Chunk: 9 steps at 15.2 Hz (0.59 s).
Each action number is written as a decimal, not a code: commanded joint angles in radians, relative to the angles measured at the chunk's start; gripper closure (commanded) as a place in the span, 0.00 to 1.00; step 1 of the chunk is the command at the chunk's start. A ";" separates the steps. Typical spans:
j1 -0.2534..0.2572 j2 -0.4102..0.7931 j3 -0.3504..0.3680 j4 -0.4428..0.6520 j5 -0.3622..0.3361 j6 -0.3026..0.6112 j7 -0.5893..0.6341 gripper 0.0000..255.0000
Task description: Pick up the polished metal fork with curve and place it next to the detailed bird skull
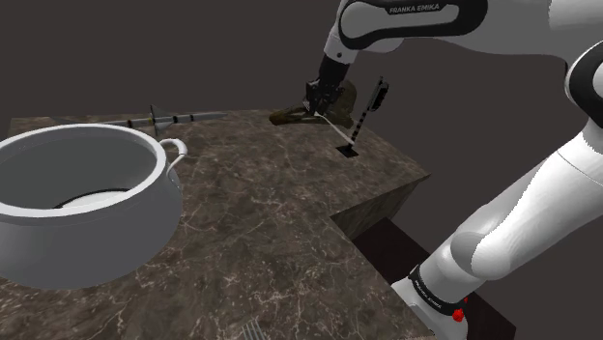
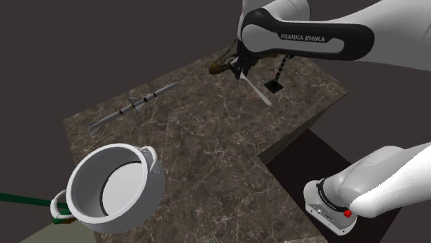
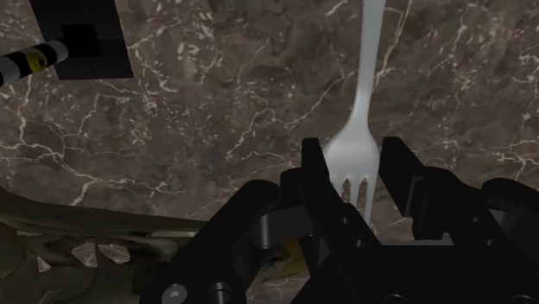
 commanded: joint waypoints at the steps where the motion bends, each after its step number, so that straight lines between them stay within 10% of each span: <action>1: 0.000 0.005 0.001 -0.024 0.000 0.029 0.000 1.00; 9: 0.001 0.031 0.002 -0.104 -0.003 0.135 0.002 1.00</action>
